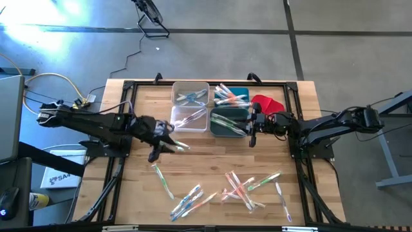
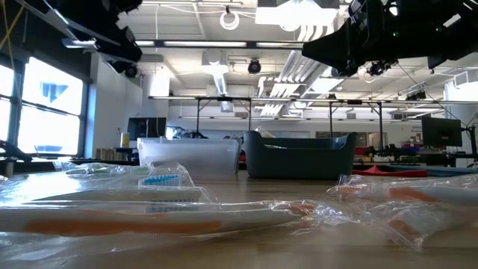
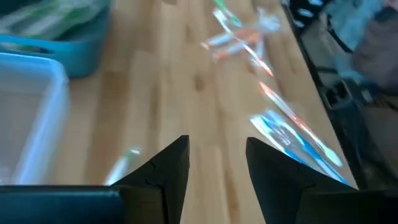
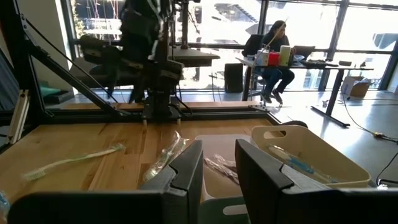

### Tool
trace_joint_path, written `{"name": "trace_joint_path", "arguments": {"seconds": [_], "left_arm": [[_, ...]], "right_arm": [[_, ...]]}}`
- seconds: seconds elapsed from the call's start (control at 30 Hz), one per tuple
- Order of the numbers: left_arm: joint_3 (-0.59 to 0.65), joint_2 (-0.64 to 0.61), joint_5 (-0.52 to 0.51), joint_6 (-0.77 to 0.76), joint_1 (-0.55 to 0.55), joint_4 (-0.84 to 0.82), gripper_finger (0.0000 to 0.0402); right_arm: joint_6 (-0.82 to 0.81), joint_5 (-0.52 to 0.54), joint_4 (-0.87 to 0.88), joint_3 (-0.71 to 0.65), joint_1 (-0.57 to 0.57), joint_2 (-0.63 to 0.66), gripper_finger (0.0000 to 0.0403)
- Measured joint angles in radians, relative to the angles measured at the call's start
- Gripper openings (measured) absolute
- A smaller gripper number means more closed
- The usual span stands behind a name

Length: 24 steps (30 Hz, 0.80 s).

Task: Pick & Place Toothbrushes
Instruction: Put the green toothbrush into the green bin

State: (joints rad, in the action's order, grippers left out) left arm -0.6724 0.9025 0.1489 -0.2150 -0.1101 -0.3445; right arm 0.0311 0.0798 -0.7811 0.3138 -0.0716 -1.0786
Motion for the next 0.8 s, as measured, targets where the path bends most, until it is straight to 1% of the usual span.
{"name": "trace_joint_path", "arguments": {"seconds": [0.13,0.27,0.33,0.43,0.6,0.8], "left_arm": [[-0.002,0.045,-0.011,-0.008,-0.117,0.041,0.0157],[-0.002,0.1,-0.074,-0.027,-0.227,0.052,0.0157],[-0.002,0.127,-0.087,-0.03,-0.272,0.035,0.0157],[-0.001,0.169,-0.097,-0.048,-0.316,0.02,0.0157],[-0.001,0.244,-0.094,-0.143,-0.379,-0.019,0.0157],[-0.001,0.343,-0.093,-0.215,-0.452,-0.032,0.0157]], "right_arm": [[-0.002,0.0,0.019,0.001,0.0,0.0,0.0087],[-0.011,0.0,0.022,0.001,0.0,0.0,0.0087],[-0.011,0.0,0.035,0.001,0.0,0.0,0.0087],[-0.011,0.001,0.053,0.001,0.0,0.0,0.0087],[-0.012,0.004,0.06,0.001,0.0,0.0,0.0087],[-0.092,0.008,0.073,0.001,0.0,0.0,0.0087]]}}
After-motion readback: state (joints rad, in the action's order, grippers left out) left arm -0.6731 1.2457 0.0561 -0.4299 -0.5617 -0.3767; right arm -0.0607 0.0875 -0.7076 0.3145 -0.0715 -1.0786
